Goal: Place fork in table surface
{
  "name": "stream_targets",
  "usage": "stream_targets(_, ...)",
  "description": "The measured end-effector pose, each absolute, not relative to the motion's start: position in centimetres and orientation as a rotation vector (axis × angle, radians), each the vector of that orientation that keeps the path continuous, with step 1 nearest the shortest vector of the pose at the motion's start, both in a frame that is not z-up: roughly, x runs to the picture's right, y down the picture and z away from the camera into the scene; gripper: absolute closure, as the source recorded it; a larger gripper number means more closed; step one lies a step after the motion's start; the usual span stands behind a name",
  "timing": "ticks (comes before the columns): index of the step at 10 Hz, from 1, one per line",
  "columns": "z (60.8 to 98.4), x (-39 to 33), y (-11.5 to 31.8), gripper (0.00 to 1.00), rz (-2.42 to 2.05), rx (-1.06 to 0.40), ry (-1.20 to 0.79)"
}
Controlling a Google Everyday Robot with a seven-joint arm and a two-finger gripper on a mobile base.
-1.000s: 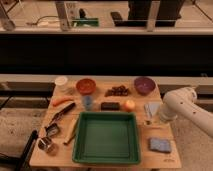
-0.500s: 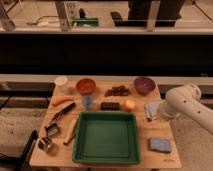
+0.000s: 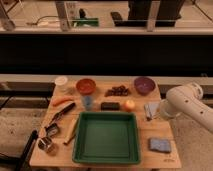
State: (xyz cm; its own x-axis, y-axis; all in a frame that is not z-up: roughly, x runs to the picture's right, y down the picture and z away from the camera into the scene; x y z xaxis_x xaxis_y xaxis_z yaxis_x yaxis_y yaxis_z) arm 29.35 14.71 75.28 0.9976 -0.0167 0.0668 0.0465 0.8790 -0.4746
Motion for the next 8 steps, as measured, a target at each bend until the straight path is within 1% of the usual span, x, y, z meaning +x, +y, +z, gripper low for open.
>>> stream_targets(4,75.7,29.5,15.1,0.96,-0.03,-0.504,-0.057)
stream_targets(8,77.0,30.6,16.1,0.96,-0.008,-0.53,-0.04)
